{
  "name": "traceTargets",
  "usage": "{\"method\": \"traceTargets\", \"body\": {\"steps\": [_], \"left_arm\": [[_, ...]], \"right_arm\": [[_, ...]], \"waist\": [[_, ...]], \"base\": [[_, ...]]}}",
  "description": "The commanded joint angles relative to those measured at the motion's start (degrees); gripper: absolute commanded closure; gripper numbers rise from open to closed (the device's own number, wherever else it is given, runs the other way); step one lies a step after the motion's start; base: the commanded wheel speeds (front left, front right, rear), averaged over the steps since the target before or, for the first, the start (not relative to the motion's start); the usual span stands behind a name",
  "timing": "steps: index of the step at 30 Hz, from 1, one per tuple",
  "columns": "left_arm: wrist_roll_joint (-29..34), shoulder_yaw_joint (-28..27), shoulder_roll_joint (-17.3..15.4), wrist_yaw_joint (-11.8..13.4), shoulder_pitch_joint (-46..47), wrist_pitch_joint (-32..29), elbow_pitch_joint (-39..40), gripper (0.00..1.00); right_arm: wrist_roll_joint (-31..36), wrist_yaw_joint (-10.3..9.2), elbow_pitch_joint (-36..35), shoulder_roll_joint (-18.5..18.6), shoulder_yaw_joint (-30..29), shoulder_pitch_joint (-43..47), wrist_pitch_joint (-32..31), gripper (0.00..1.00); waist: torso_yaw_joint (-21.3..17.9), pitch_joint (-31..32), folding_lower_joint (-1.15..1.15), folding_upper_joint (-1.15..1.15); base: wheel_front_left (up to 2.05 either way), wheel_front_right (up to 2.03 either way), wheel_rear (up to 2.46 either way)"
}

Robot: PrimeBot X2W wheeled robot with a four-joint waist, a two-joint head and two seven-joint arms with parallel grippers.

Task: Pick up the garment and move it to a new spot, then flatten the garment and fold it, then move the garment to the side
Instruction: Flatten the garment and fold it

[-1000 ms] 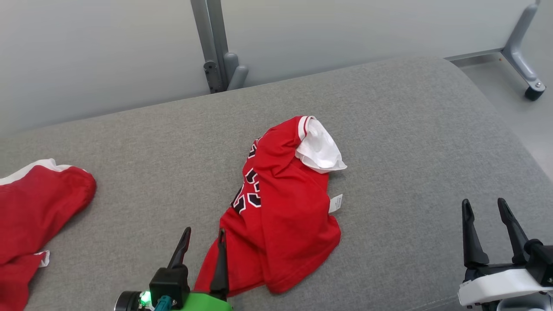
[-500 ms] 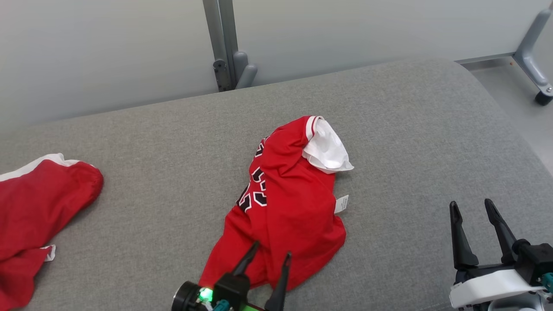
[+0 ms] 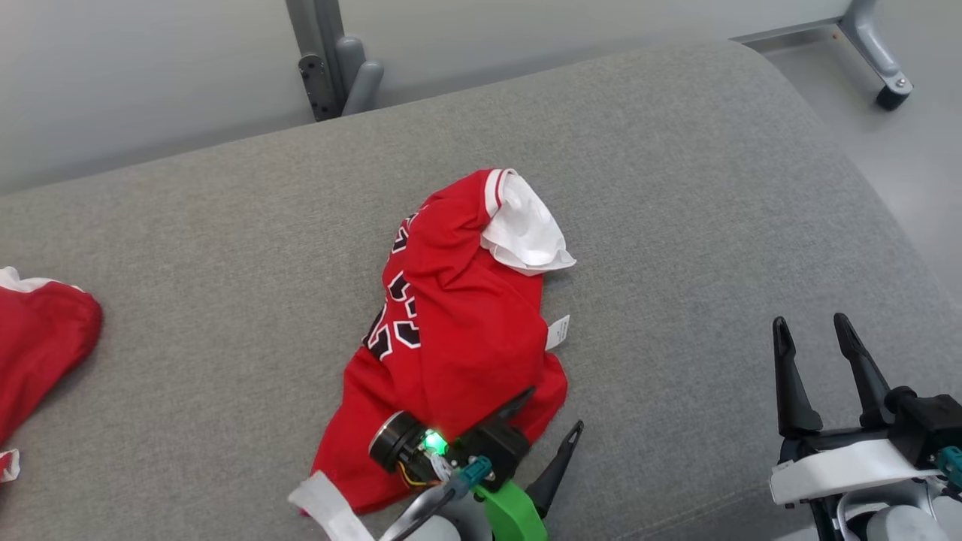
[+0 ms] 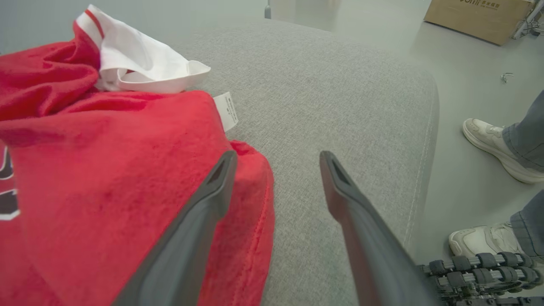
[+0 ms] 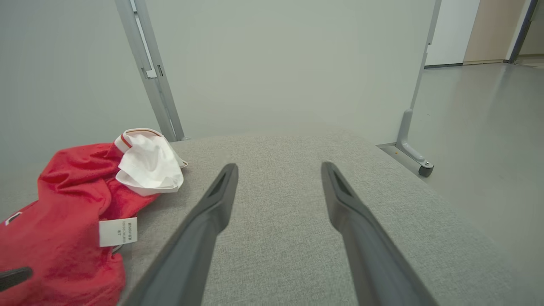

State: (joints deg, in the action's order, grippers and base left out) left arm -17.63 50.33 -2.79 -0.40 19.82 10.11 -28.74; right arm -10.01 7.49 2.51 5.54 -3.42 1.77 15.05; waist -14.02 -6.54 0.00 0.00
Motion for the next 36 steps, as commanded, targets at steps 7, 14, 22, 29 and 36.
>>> {"method": "traceTargets", "body": {"steps": [7,14,22,29,36], "left_arm": [[-2.2,3.6,-0.2,3.6,6.0,-2.0,-7.9,0.00],[-3.6,6.0,-0.4,3.8,8.5,-5.7,-14.3,0.80],[-8.0,5.1,-0.3,3.9,8.5,-2.8,-10.0,1.00],[-14.3,-1.2,-3.3,6.1,3.2,-0.3,5.1,1.00],[-18.8,-8.9,-12.0,11.5,-4.1,-1.1,22.9,1.00]], "right_arm": [[-1.0,0.00,0.0,-0.8,-0.4,-2.0,0.2,0.00],[-1.1,-0.01,0.0,-1.4,-1.1,-2.4,0.2,0.00],[-0.7,-0.01,0.3,-1.7,-1.7,-2.2,0.2,0.00],[-0.3,-0.01,0.3,-1.3,-2.3,-0.2,0.2,0.00],[-0.2,0.00,0.2,-0.9,-2.6,1.5,0.2,0.00]], "waist": [[-4.4,-5.1,0.00,0.00],[-4.2,-6.5,0.00,0.00],[-2.3,-5.4,0.00,0.00],[0.1,-2.5,0.00,0.00],[2.6,-0.5,0.00,0.00]], "base": [[0.00,0.00,0.00],[0.00,0.00,0.00],[0.00,0.00,0.00],[0.00,0.00,0.00],[0.00,0.00,0.00]]}}
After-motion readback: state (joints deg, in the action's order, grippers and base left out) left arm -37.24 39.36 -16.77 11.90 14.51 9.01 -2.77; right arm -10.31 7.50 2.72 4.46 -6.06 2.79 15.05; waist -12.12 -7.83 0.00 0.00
